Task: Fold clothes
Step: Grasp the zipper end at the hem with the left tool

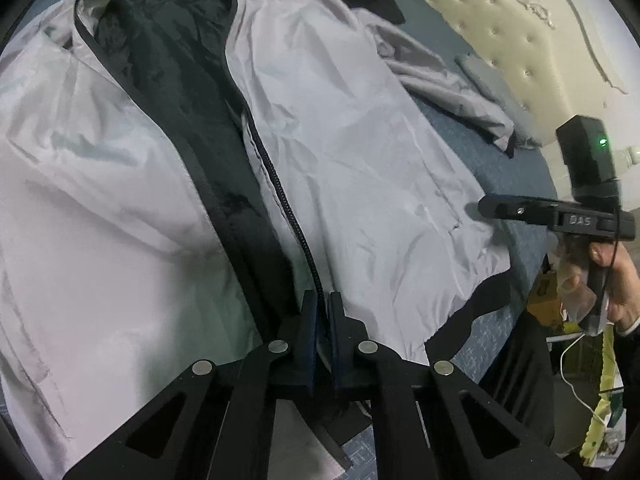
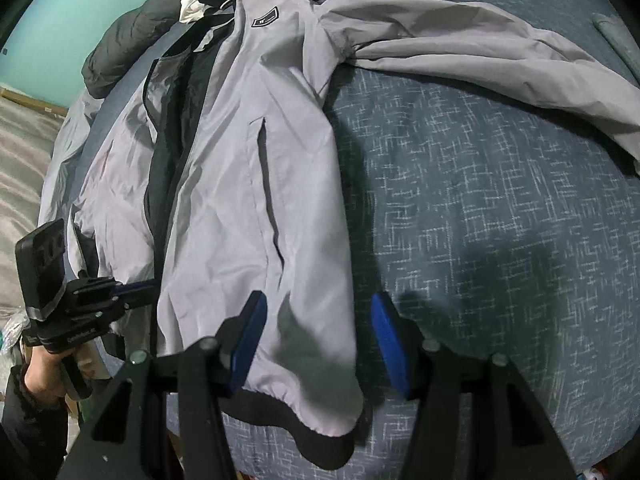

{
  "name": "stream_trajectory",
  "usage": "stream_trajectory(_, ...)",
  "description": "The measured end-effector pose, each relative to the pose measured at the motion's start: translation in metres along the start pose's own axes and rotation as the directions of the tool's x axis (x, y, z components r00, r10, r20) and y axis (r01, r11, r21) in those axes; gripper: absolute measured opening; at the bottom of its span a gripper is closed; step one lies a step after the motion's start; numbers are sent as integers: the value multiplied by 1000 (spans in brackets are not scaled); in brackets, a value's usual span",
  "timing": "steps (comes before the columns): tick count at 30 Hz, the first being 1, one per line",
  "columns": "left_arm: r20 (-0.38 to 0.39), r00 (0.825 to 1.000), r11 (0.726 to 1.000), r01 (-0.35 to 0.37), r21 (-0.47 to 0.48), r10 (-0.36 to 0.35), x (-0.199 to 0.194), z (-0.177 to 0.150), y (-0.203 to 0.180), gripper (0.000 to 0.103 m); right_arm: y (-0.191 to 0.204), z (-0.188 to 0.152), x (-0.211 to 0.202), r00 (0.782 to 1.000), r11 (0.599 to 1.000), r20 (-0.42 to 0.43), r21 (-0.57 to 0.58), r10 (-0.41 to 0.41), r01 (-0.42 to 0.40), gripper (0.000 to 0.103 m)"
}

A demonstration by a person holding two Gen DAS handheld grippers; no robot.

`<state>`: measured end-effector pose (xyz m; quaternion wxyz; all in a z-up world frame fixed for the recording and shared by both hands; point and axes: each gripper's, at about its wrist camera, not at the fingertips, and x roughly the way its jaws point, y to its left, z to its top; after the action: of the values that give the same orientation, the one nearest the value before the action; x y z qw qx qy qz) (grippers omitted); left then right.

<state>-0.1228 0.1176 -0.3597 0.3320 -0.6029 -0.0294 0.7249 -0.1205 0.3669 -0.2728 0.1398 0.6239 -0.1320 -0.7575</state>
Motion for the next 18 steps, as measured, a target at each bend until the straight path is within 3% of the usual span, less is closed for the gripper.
stream_trajectory(4,34,999,1000,7,-23,-6,-18,-1,13,3,0,0,0,1000,1000,3,6,4,-4,55)
stream_trajectory(11,18,1000,998,-14,-57,15,-17,-6,30,3,-2,1,4,1000,1000,-7,9,2,-2,55)
stream_trajectory(14,12,1000,996,8,-87,-7,-12,-5,32,3,-3,0,10,1000,1000,-31,15,4,-4,62)
stream_trajectory(18,-1,999,996,42,-81,-42,-8,-5,24,6,-3,-3,16,998,1000,-55,18,8,-7,63)
